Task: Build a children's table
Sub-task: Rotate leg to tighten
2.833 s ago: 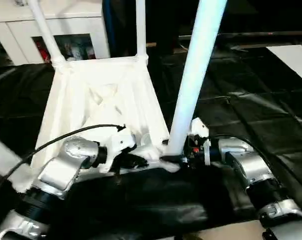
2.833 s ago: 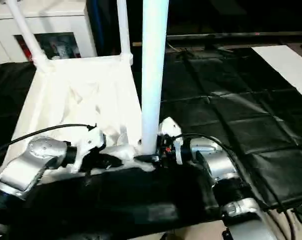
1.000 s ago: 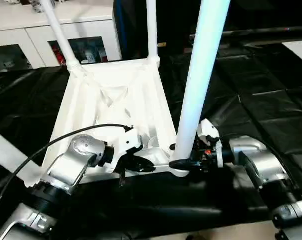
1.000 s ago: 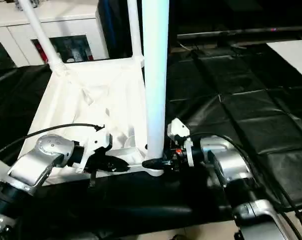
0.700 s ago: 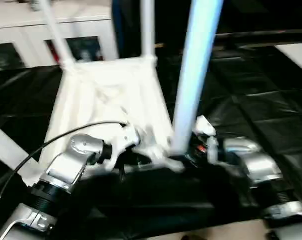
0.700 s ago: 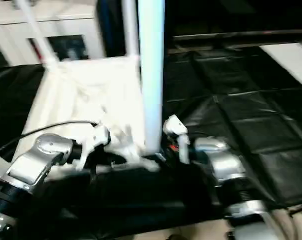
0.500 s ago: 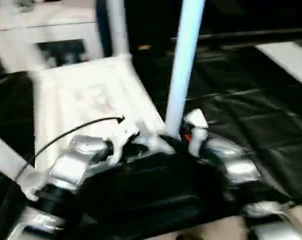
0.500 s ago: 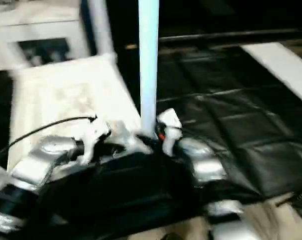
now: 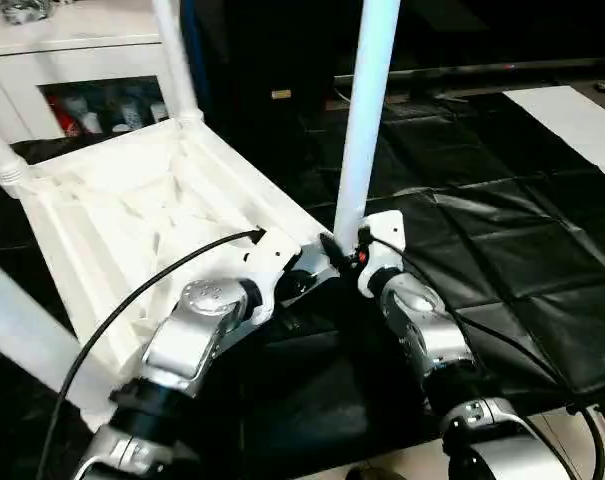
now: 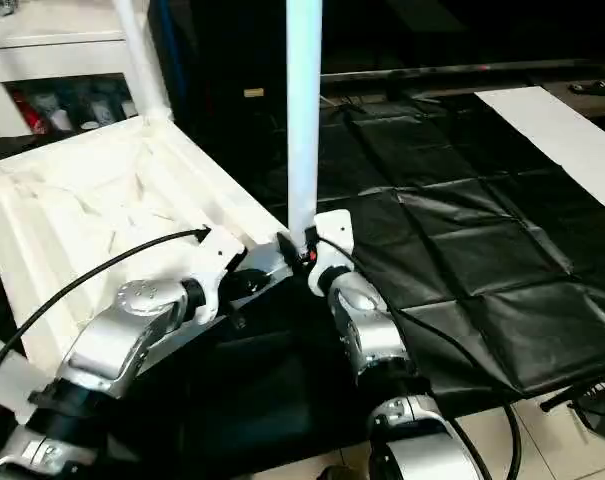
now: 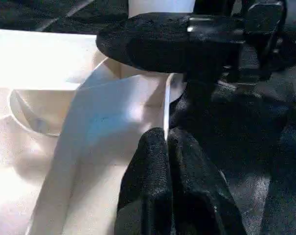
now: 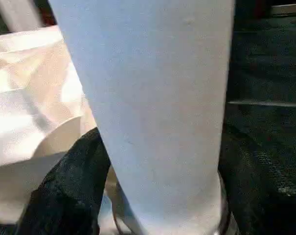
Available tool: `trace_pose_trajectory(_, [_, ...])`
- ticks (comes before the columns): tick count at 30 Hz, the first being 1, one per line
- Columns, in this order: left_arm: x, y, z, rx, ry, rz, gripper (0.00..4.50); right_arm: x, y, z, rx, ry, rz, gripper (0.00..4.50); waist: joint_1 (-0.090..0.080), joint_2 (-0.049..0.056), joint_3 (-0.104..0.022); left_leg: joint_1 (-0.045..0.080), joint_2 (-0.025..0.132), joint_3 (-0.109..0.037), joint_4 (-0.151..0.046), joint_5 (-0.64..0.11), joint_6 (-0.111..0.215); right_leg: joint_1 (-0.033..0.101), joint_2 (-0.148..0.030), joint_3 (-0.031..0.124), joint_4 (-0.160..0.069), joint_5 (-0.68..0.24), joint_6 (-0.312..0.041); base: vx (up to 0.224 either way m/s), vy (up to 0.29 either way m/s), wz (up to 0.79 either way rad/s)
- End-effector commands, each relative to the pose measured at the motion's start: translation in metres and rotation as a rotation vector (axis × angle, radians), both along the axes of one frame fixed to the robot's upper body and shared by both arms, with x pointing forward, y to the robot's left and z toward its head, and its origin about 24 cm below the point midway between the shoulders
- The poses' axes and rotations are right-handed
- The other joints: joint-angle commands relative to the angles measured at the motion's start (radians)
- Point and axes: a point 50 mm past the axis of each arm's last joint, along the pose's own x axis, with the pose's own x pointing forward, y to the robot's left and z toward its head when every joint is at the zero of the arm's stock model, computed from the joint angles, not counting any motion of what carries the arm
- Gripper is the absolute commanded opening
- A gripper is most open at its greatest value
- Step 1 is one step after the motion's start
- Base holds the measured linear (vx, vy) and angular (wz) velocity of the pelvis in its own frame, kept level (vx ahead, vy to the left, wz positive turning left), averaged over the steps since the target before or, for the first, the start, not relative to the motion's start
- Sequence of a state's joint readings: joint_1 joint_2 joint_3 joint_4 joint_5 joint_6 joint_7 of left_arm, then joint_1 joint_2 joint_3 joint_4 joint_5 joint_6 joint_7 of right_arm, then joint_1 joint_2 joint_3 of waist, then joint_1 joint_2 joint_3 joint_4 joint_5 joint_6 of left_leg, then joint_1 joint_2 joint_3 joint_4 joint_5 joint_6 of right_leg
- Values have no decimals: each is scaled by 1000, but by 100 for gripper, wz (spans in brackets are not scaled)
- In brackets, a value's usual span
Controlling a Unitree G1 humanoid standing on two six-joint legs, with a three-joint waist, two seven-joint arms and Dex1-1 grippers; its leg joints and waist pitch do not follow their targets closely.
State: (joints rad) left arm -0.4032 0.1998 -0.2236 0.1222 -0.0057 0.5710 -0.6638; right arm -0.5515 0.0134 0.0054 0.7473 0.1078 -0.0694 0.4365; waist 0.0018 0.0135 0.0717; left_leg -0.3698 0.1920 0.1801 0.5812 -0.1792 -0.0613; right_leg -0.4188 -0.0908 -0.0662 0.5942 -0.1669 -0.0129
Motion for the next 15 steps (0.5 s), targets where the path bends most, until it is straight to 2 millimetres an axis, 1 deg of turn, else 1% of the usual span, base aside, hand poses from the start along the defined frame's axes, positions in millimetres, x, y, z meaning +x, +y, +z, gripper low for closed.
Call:
trace_pose_trajectory(1, [-5,-16,5,-23,-17,-101,0,-16,40,1,-7,-4,295,365,9,-4,-58,-1,26,-8,-73,-269,59,53,-42,38,-78,-291,-193,0,0,0])
trace_pose_trajectory(2, [-6,-14,5,-16,-16,-124,0,-17,37,3,-16,-12,339,365,9,-5,-63,-3,26,-8,-70,-242,65,58,-43,39,-73,-260,-204,0,0,0])
trace_pose_trajectory(3, [-6,-14,5,-16,-15,-128,0,-17,36,4,-18,-14,348,365,11,-4,-62,-4,26,-8,-69,-231,70,59,-43,38,-72,-249,-207,0,0,0])
trace_pose_trajectory(4, [-8,-9,5,-10,-6,-165,0,-18,28,7,-29,-23,426,365,11,-10,-63,-4,26,-7,-68,-213,78,60,-42,38,-71,-234,-214,0,0,0])
trace_pose_trajectory(5, [-10,-5,6,-4,-7,-218,0,-20,19,10,-37,-29,502,365,18,-11,-66,-2,25,-7,-64,-198,93,64,-43,37,-68,-220,-220,0,0,0])
trace_pose_trajectory(6, [-11,-2,7,-1,-8,-245,0,-22,14,12,-41,-31,541,365,19,-9,-66,-3,25,-6,-62,-183,101,64,-42,37,-65,-202,-223,0,0,0])
trace_pose_trajectory(7, [-12,3,8,6,5,-272,0,-23,6,14,-47,-28,587,365,18,-11,-67,-3,27,-5,-62,-168,112,62,-43,38,-63,-174,-237,0,0,0])
trace_pose_trajectory(8, [-15,10,9,18,15,-322,0,-25,-4,16,-57,-16,647,365,21,-13,-70,-1,27,-5,-60,-163,116,64,-43,37,-60,-165,-242,0,0,0])
trace_pose_trajectory(9, [-15,12,9,20,19,-342,0,-25,-7,17,-62,-11,666,365,24,-10,-68,-1,30,-6,-62,-157,124,64,-43,37,-58,-159,-249,0,0,0])
trace_pose_trajectory(10, [-15,12,9,20,19,-342,0,-25,-7,17,-62,-11,666,365,27,-7,-68,1,30,-6,-61,-156,124,61,-44,37,-58,-160,-254,0,0,0])
trace_pose_trajectory(11, [-18,18,10,29,43,-375,0,-26,-16,19,-74,4,705,365,35,-7,-67,6,31,-4,-62,-165,111,59,-44,38,-60,-179,-261,0,0,0])
trace_pose_trajectory(12, [-19,21,10,39,51,-398,0,-27,-21,20,-80,14,728,365,36,-15,-68,7,32,-3,-62,-165,109,60,-43,39,-60,-181,-262,0,0,0])
trace_pose_trajectory(13, [-20,24,10,48,61,-415,0,-27,-26,21,-89,21,747,365,42,-9,-65,13,35,-3,-64,-180,101,54,-43,40,-61,-200,-263,0,0,0])
trace_pose_trajectory(14, [-20,27,10,55,64,-423,0,-27,-29,23,-95,27,762,365,44,-7,-65,16,35,-2,-64,-188,96,52,-42,39,-62,-209,-262,0,0,0])
trace_pose_trajectory(15, [-20,29,10,60,66,-429,0,-27,-31,23,-99,31,772,365,48,-10,-66,17,35,-2,-64,-192,88,53,-42,40,-61,-215,-260,0,0,0])
